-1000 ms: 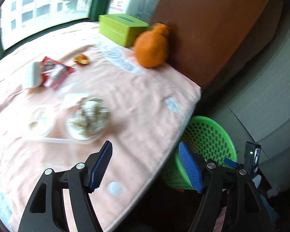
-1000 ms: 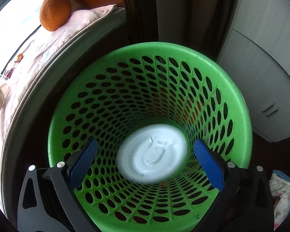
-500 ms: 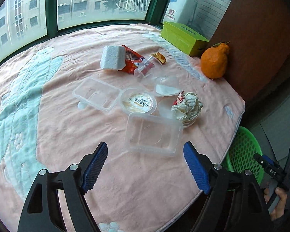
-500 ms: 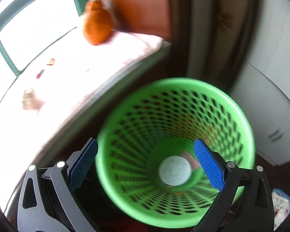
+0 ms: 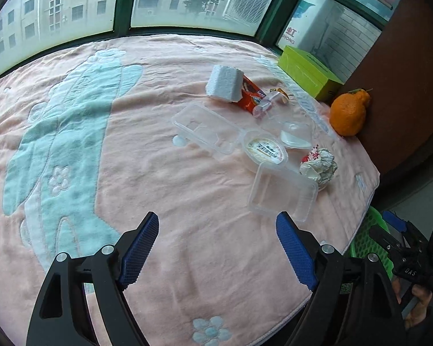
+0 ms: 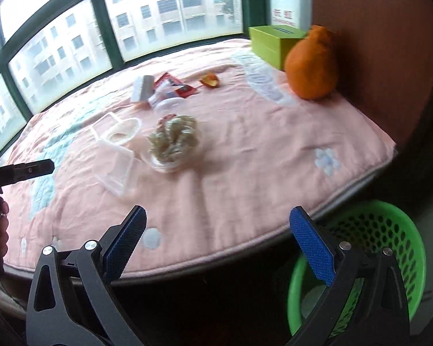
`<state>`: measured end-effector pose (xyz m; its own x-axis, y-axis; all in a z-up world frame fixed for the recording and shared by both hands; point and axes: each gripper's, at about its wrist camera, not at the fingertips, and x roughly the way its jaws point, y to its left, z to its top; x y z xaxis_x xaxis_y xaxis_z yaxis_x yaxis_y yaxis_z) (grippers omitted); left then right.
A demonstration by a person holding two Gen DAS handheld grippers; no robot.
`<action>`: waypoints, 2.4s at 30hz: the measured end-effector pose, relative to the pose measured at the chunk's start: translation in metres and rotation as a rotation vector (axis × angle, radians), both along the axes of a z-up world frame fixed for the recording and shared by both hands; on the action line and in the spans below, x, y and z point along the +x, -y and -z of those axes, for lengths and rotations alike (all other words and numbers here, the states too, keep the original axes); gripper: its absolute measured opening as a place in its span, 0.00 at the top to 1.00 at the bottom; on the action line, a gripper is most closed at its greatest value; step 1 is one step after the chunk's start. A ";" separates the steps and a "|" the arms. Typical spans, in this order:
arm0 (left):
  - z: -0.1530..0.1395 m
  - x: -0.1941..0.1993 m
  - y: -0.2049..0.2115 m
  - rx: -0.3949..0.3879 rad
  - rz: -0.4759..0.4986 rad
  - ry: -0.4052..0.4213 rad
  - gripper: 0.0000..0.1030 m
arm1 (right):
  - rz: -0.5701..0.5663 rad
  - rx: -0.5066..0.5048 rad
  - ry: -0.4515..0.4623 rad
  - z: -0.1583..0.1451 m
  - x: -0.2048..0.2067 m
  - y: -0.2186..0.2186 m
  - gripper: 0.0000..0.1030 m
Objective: Collect trash
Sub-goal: 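Grasp the clear rectangular plastic container with the right gripper, then carry the container to the basket with the right gripper while the left gripper grasps the yogurt cup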
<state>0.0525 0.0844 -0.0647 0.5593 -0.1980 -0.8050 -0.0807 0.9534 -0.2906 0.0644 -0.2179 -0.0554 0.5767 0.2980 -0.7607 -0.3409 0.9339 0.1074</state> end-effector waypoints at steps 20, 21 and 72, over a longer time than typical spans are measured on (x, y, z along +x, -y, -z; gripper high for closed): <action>0.006 0.006 -0.051 -0.024 -0.115 -0.011 0.21 | -0.533 -0.286 0.091 0.022 0.032 -0.150 0.10; 0.007 0.006 -0.052 -0.024 -0.123 -0.017 0.21 | -0.549 -0.306 0.098 0.024 0.033 -0.153 0.10; 0.013 0.089 0.066 -0.107 0.137 -0.034 0.21 | -0.062 -0.043 -0.014 0.004 0.017 -0.004 0.53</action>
